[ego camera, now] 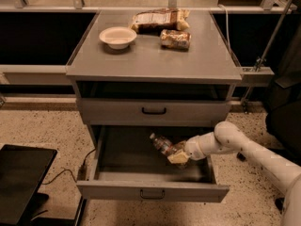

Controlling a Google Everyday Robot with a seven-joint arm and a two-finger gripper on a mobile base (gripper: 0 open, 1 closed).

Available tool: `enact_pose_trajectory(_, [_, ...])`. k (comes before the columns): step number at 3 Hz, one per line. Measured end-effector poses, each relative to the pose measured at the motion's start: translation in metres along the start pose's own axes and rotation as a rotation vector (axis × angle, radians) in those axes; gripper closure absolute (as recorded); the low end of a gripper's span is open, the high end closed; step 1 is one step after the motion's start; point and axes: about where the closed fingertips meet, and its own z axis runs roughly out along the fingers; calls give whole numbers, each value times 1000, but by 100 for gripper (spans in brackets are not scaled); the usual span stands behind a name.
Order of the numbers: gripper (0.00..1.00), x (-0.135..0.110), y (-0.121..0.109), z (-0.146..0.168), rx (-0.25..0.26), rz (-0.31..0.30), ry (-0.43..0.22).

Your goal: Place water bottle into middle drawer

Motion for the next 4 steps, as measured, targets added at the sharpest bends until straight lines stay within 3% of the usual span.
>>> enact_pose_trajectory(1, [100,0,-4,5,-1,3,-5])
enact_pose_trajectory(2, [100,3,1,10,12,0,32])
enact_pose_trajectory(3, [100,21,15,55,-18,15,85])
enact_pose_trajectory(4, [100,21,15,56,-18,16,85])
